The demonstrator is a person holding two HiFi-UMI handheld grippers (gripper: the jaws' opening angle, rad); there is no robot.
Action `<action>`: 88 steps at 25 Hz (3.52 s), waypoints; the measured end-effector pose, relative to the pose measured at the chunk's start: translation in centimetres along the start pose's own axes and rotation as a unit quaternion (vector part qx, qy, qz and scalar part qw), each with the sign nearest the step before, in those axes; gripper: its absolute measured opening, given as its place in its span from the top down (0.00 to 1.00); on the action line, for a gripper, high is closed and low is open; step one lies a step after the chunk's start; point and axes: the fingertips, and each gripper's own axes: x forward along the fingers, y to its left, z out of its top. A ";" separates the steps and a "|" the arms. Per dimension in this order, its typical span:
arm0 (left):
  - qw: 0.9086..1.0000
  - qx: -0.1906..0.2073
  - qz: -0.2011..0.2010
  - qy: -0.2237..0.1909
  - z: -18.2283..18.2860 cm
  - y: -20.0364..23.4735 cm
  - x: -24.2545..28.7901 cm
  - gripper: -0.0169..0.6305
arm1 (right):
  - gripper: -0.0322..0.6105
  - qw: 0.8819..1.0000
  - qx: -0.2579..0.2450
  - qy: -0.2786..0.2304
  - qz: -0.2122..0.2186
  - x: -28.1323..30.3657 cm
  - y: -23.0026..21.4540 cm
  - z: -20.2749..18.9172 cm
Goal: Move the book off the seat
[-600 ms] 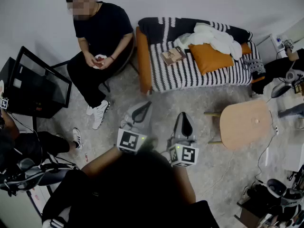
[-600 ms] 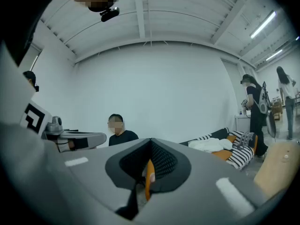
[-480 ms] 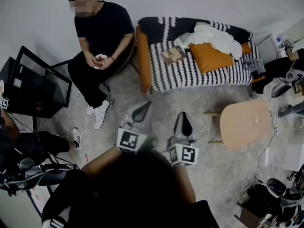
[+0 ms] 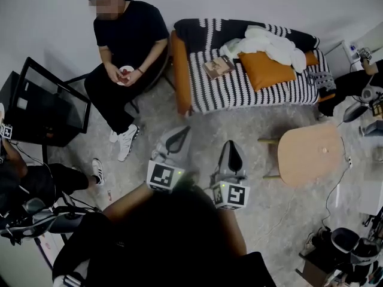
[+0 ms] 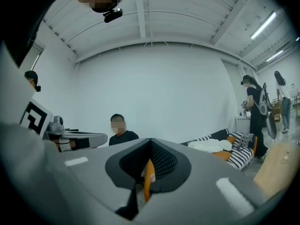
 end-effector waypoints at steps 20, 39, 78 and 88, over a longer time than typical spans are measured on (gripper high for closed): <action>1.000 0.019 0.022 -0.001 -0.3 -1.5 4.3 0.96 | 0.94 1.000 0.008 0.017 0.019 2.4 -4.0 -0.7; 1.000 0.004 -0.023 0.008 1.8 9.0 17.7 0.96 | 0.94 1.000 -0.002 0.013 -0.020 19.1 -5.2 -0.3; 0.997 -0.036 0.019 0.065 -7.2 17.8 42.5 0.96 | 0.94 0.989 0.073 0.126 -0.017 43.2 -17.4 -13.7; 0.993 -0.059 0.040 0.091 -14.9 19.7 45.6 0.96 | 0.94 0.976 0.128 0.173 -0.019 46.5 -19.8 -23.3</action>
